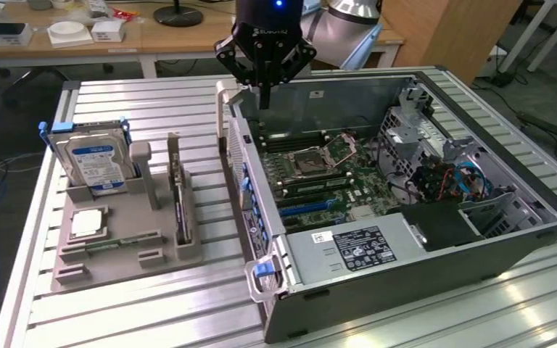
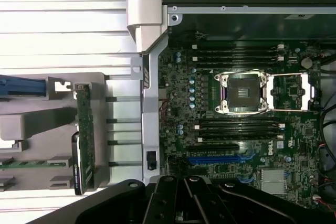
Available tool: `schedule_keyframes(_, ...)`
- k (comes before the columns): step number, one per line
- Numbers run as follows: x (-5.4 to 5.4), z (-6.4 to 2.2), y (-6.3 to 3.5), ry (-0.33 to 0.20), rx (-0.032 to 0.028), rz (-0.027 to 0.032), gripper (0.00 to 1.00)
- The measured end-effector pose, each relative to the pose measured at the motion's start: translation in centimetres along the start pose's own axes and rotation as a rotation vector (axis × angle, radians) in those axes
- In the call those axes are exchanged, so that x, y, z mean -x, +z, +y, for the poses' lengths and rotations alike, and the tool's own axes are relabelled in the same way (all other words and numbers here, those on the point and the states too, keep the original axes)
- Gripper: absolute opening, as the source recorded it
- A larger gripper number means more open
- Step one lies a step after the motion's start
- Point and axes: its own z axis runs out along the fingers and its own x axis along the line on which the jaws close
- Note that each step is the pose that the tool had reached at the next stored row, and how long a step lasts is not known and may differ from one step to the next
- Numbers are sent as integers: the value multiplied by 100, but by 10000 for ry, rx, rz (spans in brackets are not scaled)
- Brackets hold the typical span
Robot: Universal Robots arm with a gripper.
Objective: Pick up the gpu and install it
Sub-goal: 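Reach for the gpu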
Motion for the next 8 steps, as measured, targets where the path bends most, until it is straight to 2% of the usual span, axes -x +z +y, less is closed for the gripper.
schedule_keyframes(8,-119,-5,-3,0,0,0,10)
